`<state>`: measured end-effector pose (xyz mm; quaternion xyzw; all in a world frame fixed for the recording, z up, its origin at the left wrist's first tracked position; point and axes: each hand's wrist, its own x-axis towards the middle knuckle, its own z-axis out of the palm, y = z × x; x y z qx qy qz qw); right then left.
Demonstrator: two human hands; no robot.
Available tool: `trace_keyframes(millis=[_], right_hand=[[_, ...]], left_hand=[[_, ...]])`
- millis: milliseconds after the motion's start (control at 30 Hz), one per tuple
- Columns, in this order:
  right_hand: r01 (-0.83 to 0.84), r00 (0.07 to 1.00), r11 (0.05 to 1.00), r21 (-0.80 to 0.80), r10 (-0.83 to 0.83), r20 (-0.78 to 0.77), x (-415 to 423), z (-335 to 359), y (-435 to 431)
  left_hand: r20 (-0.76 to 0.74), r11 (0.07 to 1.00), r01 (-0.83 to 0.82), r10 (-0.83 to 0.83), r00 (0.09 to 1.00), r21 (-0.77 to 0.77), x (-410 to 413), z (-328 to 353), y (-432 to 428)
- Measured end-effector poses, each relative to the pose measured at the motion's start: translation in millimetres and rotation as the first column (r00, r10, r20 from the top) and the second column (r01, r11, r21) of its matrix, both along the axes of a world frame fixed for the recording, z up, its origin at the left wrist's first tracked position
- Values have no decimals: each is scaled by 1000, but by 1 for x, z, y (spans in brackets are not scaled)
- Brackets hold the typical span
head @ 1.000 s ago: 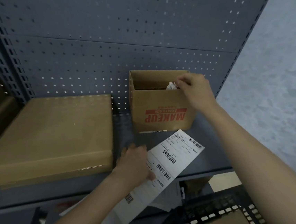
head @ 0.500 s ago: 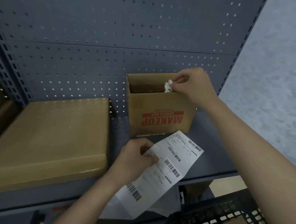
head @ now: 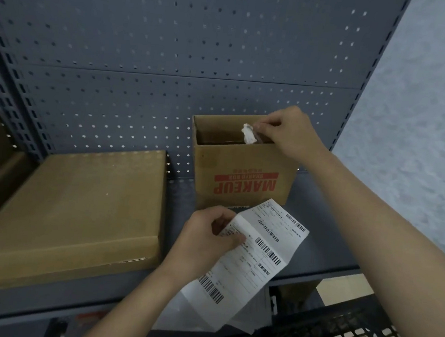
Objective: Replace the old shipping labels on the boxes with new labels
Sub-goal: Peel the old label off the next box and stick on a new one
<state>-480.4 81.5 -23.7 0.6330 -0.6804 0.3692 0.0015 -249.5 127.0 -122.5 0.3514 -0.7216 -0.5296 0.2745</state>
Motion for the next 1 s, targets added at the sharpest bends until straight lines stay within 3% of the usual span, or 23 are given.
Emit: trace_keyframes(millis=[333, 500, 1000], right_hand=[[-3, 1000, 1000, 28, 3, -26, 1, -5, 7], [-2, 1000, 993, 118, 4, -13, -3, -6, 8], [11, 1000, 996, -94, -10, 9, 6, -7, 27]], left_hand=[[-80, 999, -21, 23, 997, 26, -9, 6, 3], [-90, 999, -20, 23, 996, 31, -13, 7, 4], [-187, 994, -104, 110, 976, 42, -26, 6, 6]])
